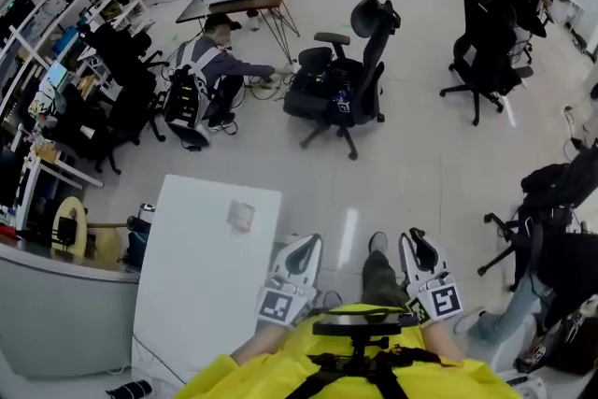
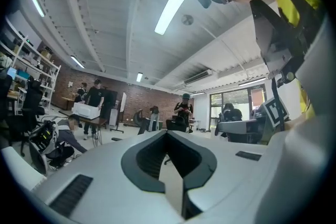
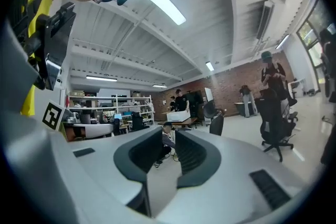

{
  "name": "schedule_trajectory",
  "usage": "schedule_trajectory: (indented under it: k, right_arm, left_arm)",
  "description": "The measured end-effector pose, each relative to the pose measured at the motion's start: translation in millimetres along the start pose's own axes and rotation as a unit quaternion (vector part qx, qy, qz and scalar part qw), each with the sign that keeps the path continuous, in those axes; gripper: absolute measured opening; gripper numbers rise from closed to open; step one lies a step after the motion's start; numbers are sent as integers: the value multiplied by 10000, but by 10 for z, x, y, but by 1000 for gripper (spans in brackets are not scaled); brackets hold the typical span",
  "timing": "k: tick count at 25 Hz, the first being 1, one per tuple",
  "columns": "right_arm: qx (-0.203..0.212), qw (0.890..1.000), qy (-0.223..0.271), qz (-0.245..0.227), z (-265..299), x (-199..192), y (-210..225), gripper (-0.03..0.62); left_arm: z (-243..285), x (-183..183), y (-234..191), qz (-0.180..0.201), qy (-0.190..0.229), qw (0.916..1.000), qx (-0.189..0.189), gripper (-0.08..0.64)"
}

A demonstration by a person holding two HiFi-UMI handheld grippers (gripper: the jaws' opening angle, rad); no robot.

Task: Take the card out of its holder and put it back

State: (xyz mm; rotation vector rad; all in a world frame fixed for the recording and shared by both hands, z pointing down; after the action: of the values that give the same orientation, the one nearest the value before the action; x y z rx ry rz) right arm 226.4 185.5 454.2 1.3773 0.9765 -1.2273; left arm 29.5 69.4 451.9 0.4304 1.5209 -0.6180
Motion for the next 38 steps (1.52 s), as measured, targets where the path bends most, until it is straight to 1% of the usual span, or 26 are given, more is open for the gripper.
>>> schedule_trajectory:
  k: [4,7,10,12,13,15,16,19,22,25,26,28,29,30,31,33,35,36,38]
  right_arm:
    - [572,9983,-114,13,669,37,485,83]
    - [1146,9932,-214,41,1280,127,876,83]
    - [1893,9814,-331,31,1900,256,1126,83]
    - [2407,9696,-435,63,2316,278,1172,83]
    - [2688,9618,-522,73,2508,247,1164,83]
    - [3319,9400,-786,44,2883,146,1076,83]
    - [3637,9268,-935,23,3062,98,992,83]
    - [4491,8855,-1189,13,3476,31,593,83]
    - [5298,8381,-1300,-75,3733,-65,80,83]
    - [5865,7947,-1541,-263,3965,-254,-452,83]
    - [5994,7828,-1634,-347,4050,-330,-618,83]
    - [6180,7636,-1799,-521,4217,-514,-907,83]
    - [6248,7556,-1872,-610,4299,-621,-1032,83]
    - [6305,7483,-1941,-700,4378,-735,-1149,83]
    - [6356,7413,-2007,-792,4455,-856,-1256,84]
    - [6449,7272,-2137,-981,4601,-1117,-1448,129]
    - [6554,7102,-2284,-1177,4725,-1403,-1608,126]
    - [6628,6988,-2375,-1265,4770,-1552,-1674,121]
    - [6817,6711,-2562,-1386,4846,-1829,-1785,121]
  left_arm:
    - [480,-19,-297,48,30,9982,596,14]
    - [833,42,-570,-7,91,9917,1283,14]
    - [1100,150,-811,-59,180,9810,1933,14]
    - [1212,197,-977,-29,251,9721,2330,13]
    - [1220,202,-1059,-34,271,9661,2566,13]
    - [1130,168,-1191,-145,224,9502,3105,13]
    - [1043,144,-1244,-228,184,9402,3395,13]
    - [690,103,-1425,-401,177,9056,4220,13]
    - [263,28,-1637,-447,290,8679,4938,13]
    - [-179,7,-1822,-385,342,8364,5457,13]
    - [-321,-5,-1880,-348,339,8263,5611,13]
    - [-579,-73,-1978,-352,300,8068,5891,12]
    - [-683,-117,-2017,-381,283,7994,5989,12]
    - [-762,-159,-2055,-399,264,7949,6048,12]
    - [-822,-193,-2097,-392,237,7929,6076,12]
    - [-915,-235,-2195,-340,171,7912,6103,12]
    - [-1003,-265,-2273,-386,155,7866,6161,12]
    - [-1037,-281,-2288,-451,161,7837,6193,12]
    - [-1062,-319,-2299,-553,135,7797,6235,12]
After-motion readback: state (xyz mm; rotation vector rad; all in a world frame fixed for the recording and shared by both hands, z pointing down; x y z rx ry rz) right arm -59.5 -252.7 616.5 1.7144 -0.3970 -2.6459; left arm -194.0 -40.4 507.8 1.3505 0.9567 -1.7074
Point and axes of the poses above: the fingertips, and each gripper's own axes: z forward along the fingers, y to its right, x out of its top, the point moved 4 cm from there along -z, backward along the fingers, and after that the axes turned 11 degrees about x, right-handed, at the moved point
